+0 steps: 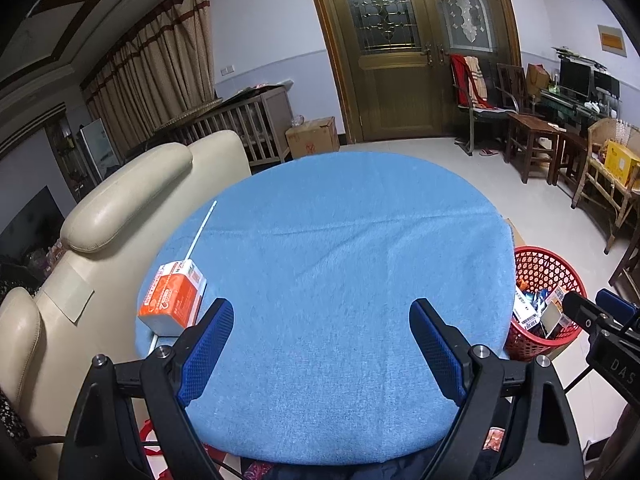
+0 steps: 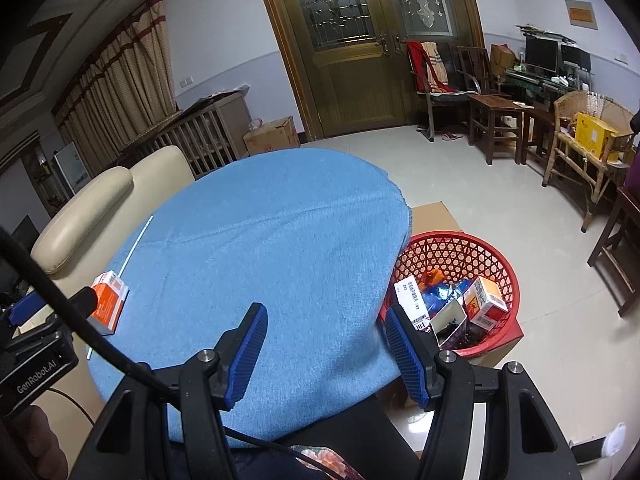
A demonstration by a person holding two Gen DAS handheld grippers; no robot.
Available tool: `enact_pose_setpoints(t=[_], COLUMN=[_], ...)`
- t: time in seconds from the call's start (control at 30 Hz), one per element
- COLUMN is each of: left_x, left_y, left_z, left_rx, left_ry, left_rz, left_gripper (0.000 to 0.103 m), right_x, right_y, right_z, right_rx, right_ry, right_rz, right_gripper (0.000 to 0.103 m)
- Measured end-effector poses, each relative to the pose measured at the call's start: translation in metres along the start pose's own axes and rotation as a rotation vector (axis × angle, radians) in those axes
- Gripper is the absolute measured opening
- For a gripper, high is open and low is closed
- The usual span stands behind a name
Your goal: Collect trash
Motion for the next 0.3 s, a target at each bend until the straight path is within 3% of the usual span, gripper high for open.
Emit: enact_pose_setpoints(t=[0.3], left_x=[0.016], left_y=[-0.038], left_z=[-0.009], left_rx=[0.049], left_ry=[0.033], left_rz=[-0.011], left_gripper=[0.09], right_x=[0.023], right_y=[-0.041], right_z=[0.0], right_rx=[0.055], right_ry=[0.046], right_rz=[-0.008], right_gripper=[0.065])
Point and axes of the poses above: each gripper's, at about its wrist camera, not at the fingertips, and y roughly against the way its jaws point, x to its left, z to its top, the point moved 8 cm from there along -y, roughly the way its jaws point, and after that the axes turned 14 degrees about -y, right-handed, at the moved point
